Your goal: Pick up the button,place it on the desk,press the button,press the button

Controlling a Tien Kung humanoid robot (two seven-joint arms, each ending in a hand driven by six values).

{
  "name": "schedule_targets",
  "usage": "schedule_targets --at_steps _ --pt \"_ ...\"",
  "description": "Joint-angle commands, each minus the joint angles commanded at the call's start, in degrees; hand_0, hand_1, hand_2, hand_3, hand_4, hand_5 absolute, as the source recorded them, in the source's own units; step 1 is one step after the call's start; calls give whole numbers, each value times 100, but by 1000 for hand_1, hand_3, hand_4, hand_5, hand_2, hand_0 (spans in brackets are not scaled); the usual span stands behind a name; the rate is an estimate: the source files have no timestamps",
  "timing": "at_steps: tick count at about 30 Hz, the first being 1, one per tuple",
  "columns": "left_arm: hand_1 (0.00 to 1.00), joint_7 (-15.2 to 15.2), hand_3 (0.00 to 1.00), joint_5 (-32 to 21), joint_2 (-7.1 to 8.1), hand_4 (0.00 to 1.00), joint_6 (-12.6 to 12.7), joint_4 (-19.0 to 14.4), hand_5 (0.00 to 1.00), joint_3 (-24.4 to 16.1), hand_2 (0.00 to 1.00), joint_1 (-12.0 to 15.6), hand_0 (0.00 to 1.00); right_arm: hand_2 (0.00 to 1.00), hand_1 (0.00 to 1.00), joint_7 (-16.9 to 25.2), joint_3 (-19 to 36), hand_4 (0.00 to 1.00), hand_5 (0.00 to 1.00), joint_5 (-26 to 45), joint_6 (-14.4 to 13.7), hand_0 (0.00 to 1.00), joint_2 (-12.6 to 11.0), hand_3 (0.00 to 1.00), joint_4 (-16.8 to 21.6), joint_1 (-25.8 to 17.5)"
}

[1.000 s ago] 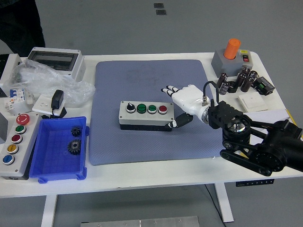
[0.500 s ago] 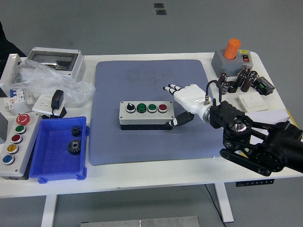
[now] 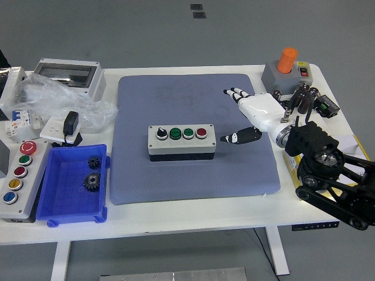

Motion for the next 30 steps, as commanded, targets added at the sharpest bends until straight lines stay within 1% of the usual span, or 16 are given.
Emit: schedule_targets --at_steps 3,5,6,8,11,12,17,18,24,25,29,30 --pt "620 -5 612 17 4 540 -3 -1 432 -22 591 -10 603 878 497 -78 -90 998 500 190 135 365 -67 998 357 -24" --pt "620 -9 612 33 6 540 -8 -1 432 -37 591 -20 603 878 497 -121 -173 998 500 371 271 365 -79 998 583 -15" --pt "620 -12 613 36 6 542 -10 -2 431 -41 592 -23 604 388 377 -146 -222 840 311 464 350 289 -72 926 706 4" --pt "620 -14 613 24 6 542 -11 -1 431 -25 592 -21 604 388 377 -181 -308 840 311 595 457 289 -35 926 820 62" --pt "620 -18 613 -4 9 542 -10 1 431 5 592 -12 604 388 377 -229 -426 840 311 681 542 289 61 926 838 182" --pt "620 -19 613 -10 10 543 -11 1 434 12 592 -11 604 229 355 -241 -461 406 2 693 558 321 87 910 823 216" --pt "620 -29 613 -38 13 543 -12 1 434 35 592 -11 604 229 355 -294 -713 406 2 743 623 321 265 910 593 448" --pt "620 -30 612 -39 12 545 -13 1 431 37 593 -12 604 195 294 -305 -755 367 2 746 633 304 291 929 544 486" --pt "620 -30 612 -55 11 545 -15 3 431 52 593 -12 604 195 294 -333 -998 367 2 789 669 304 417 929 306 693" --pt "620 -31 612 -52 13 545 -15 3 431 49 593 -13 604 184 264 -337 -1036 325 2 793 673 288 439 937 272 727" --pt "620 -33 612 -54 18 545 -14 3 431 51 593 -17 604 184 264 -343 -1175 325 2 824 677 288 502 937 194 830" --pt "620 -34 613 -57 19 546 -14 3 431 55 592 -18 604 184 262 -341 -1220 310 2 842 675 289 522 938 173 858"
